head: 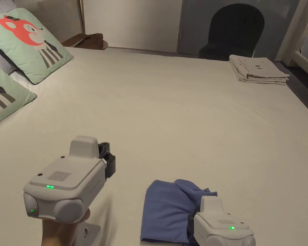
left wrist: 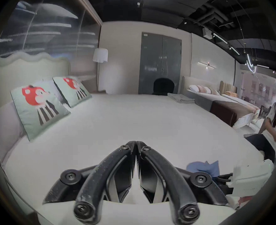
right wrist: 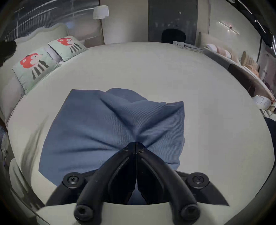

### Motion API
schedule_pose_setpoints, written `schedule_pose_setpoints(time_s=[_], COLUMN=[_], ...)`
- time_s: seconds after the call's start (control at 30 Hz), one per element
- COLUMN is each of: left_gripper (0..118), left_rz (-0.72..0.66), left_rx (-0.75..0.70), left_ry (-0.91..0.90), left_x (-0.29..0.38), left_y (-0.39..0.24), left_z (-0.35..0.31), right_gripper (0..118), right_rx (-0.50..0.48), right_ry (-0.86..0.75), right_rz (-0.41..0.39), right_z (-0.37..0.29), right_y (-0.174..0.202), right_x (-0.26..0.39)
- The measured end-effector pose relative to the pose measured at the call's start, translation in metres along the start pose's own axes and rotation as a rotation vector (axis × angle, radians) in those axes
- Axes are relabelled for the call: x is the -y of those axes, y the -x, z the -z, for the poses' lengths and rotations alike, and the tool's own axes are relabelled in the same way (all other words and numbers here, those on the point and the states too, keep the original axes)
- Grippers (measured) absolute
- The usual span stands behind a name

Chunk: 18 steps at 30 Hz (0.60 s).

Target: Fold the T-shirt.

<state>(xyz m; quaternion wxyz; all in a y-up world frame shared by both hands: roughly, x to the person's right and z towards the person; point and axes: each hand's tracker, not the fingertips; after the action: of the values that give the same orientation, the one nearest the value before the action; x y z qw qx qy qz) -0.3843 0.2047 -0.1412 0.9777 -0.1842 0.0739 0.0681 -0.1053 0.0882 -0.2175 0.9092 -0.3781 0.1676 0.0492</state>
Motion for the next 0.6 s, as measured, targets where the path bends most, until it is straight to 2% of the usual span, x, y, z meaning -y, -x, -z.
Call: schedule_pose_setpoints(time_s=[0.07, 0.1, 0.13, 0.17, 0.23, 0.27, 0.37, 0.47, 0.6], left_gripper=[1, 5, 19, 53, 98, 111, 110, 110, 110], left_rz=[-0.055, -0.089, -0.135, -0.187, -0.292, -0.321, -0.383, -0.44, -0.51], left_rx=[0.051, 0.09, 0.129, 0.171, 0.24, 0.27, 0.337, 0.387, 0.452], left_ry=[0.109, 0.175, 0.236, 0.294, 0.389, 0.44, 0.497, 0.665, 0.762], left_x=[0.005, 0.008, 0.01, 0.014, 0.021, 0.025, 0.037, 0.047, 0.065], left_y=[-0.002, -0.003, -0.003, -0.003, -0.003, -0.005, -0.009, -0.01, -0.01], left_z=[0.011, 0.017, 0.024, 0.031, 0.044, 0.051, 0.065, 0.092, 0.116], right_gripper=[0, 0, 0, 0, 0, 0, 0, 0, 0], right_rx=[-0.006, -0.009, -0.012, -0.015, -0.02, -0.024, -0.036, -0.044, -0.053], right_ry=[-0.005, -0.006, -0.007, -0.007, -0.009, -0.01, -0.013, -0.013, -0.013], right_rz=[0.002, 0.004, 0.005, 0.01, 0.016, 0.018, 0.029, 0.039, 0.042], right_z=[-0.001, -0.001, -0.001, -0.001, -0.002, -0.003, -0.003, -0.003, -0.003], right_y=[-0.001, -0.002, -0.003, -0.003, -0.004, -0.005, -0.008, -0.009, -0.01], right_x=[0.0, 0.0, 0.001, 0.001, 0.001, 0.001, 0.002, 0.002, 0.002])
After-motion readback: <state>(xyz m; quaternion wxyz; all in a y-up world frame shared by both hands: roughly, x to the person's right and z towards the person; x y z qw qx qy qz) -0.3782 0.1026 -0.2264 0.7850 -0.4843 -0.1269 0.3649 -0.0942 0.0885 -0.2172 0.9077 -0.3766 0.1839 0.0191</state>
